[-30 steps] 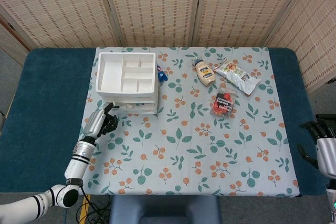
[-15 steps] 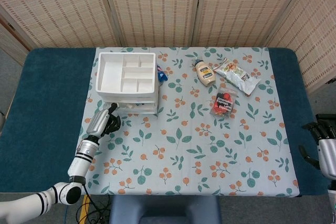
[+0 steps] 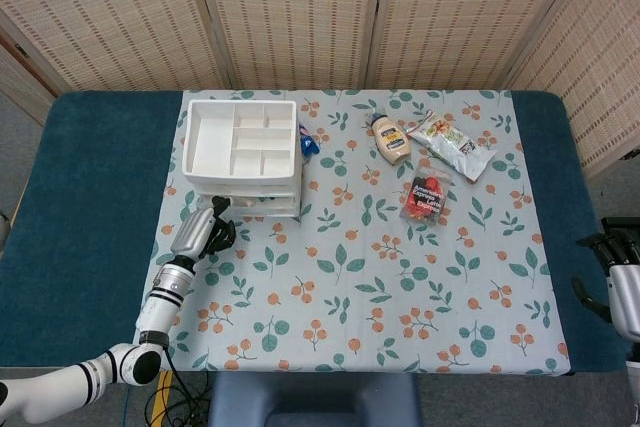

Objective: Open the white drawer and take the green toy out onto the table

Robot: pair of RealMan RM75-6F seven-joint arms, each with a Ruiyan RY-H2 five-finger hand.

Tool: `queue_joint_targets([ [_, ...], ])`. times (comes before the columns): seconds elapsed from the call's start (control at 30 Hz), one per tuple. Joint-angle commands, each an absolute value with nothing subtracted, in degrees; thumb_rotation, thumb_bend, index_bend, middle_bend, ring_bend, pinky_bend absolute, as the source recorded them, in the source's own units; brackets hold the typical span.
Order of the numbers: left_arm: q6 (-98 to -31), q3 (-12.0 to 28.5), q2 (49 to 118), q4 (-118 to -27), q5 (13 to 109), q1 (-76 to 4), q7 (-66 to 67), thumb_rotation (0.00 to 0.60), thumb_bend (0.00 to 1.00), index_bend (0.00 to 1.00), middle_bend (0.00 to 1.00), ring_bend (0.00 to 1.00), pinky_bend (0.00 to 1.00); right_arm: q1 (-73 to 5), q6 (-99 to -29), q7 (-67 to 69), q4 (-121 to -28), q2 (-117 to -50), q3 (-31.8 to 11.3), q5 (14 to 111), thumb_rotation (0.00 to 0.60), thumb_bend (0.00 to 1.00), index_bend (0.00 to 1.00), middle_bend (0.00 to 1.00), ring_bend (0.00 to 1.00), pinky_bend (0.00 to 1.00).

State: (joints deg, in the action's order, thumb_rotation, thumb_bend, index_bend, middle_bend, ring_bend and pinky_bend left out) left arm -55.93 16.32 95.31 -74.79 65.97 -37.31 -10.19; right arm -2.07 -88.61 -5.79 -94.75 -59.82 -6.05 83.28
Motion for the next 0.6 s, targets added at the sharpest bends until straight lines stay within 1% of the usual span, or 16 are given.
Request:
queue_joint_targets([
  [0.03, -56.04, 16.36, 95.30, -74.83, 66.00, -37.31, -10.27, 0.600, 0.68, 0.30, 0.95, 1.00, 1.00, -2.05, -88.64, -5.74, -94.69, -59.85, -6.06, 83.31, 0.600, 0.33, 0.28, 0.29, 0.20, 0.30],
  [0.6, -57.22, 14.85, 94.25, -77.39, 67.55, -36.23, -10.57, 0.600, 0.68, 0.34, 0.95, 1.00, 1.00, -2.35, -88.17, -5.82, -94.52, -59.98, -6.20, 83.21, 0.600, 0.33, 0.28, 0.29, 0.20, 0.30],
])
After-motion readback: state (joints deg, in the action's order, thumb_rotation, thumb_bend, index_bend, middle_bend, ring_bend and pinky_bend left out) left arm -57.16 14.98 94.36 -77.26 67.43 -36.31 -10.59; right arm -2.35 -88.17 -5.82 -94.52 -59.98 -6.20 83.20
